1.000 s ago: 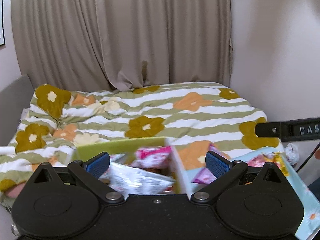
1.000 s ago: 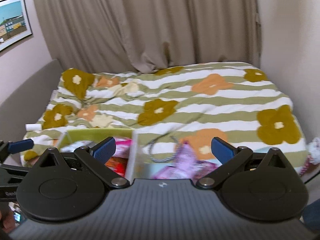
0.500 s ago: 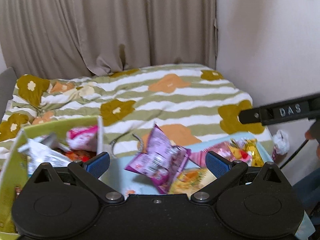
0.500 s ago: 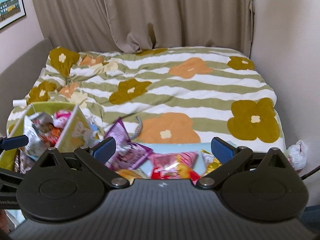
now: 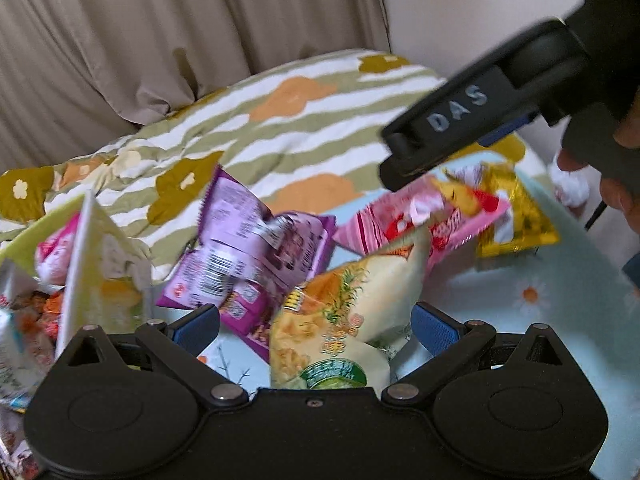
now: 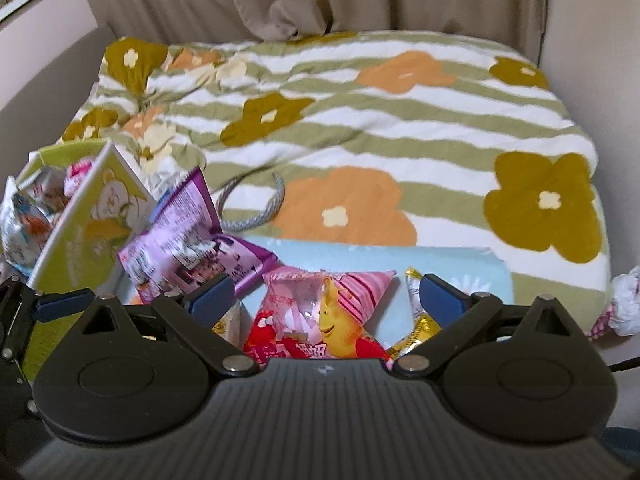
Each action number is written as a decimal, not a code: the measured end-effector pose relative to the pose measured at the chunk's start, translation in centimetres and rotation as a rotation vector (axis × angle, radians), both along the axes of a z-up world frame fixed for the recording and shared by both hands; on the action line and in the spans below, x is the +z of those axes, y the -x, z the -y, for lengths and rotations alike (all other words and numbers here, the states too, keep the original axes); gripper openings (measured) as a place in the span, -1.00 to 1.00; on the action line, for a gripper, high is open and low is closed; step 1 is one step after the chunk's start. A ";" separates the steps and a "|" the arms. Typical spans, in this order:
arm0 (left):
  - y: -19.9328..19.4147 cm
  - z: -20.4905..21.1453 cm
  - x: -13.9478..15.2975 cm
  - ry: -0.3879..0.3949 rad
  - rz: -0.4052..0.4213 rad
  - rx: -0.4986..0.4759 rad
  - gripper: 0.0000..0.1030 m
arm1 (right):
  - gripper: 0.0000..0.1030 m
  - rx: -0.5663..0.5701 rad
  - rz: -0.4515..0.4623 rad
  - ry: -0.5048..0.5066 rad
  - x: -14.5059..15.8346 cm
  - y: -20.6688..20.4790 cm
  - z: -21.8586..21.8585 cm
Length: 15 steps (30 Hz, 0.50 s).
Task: Organize snacks
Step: 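Grasp the cream cracker bag with the left tool while the right tool grasps the pink-yellow candy bag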
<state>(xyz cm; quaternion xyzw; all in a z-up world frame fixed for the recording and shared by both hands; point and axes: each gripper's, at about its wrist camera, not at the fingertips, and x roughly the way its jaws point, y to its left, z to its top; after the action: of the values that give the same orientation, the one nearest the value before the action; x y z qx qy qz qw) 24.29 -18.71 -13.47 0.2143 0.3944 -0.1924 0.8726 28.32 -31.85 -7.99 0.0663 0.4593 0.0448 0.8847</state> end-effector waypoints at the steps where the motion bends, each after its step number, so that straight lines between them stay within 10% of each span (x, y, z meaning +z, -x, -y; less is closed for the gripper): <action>1: -0.1 0.2 -0.4 -0.009 -0.002 -0.006 1.00 | 1.00 0.008 -0.008 -0.003 -0.5 -0.3 -0.1; 15: -1.4 1.5 -4.2 -0.060 -0.074 -0.033 0.78 | 1.00 0.040 -0.065 -0.025 -3.8 -2.4 -0.9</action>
<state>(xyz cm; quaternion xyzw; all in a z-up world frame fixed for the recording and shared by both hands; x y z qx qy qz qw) 25.74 -20.18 -17.69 0.2396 0.4285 -0.2025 0.8473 30.75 -30.98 -11.76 0.0695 0.4884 0.0659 0.8674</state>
